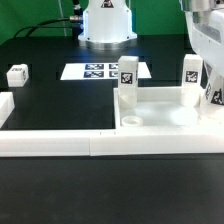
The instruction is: Assemble square table
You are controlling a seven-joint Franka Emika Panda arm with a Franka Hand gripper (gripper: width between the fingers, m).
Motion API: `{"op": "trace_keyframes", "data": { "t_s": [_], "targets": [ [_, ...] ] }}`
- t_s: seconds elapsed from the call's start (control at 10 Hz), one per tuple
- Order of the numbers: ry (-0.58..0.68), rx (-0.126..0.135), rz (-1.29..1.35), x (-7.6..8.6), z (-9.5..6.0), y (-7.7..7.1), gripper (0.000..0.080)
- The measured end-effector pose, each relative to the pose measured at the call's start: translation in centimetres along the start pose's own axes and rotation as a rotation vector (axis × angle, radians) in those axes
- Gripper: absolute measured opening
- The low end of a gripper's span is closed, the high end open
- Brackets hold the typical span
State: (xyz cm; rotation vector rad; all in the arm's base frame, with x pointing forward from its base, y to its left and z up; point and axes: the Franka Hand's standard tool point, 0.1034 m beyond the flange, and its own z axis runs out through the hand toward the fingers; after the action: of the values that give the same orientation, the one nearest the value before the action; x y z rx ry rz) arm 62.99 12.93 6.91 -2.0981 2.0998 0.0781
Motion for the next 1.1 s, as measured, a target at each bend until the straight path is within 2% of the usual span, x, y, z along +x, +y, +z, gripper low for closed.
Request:
{"op": "trace_keyframes", "data": {
  "t_s": [0.1, 0.2, 0.6, 0.8, 0.9, 1.0, 1.1],
  "targets": [
    [0.005, -0.044, -0.247, -0.1, -0.2, 0.2, 0.0613],
    [0.003, -0.065, -0.463, -0.2, -0.6, 0.1, 0.0640],
    [-0.003, -0.063, -0.715, 0.0, -0.6, 0.1, 0.0649],
    [0.026, -0.070, -1.127, 0.9, -0.6, -0.4, 0.0649],
    [0.040, -0.050, -1.149, 1.1, -0.6, -0.7, 0.0649],
    [0.040, -0.050, -1.118, 1.0, -0.6, -0.7, 0.0649],
    [0.040, -0.050, -1.120, 1.1, -0.6, -0.7, 0.0533]
  ]
}}
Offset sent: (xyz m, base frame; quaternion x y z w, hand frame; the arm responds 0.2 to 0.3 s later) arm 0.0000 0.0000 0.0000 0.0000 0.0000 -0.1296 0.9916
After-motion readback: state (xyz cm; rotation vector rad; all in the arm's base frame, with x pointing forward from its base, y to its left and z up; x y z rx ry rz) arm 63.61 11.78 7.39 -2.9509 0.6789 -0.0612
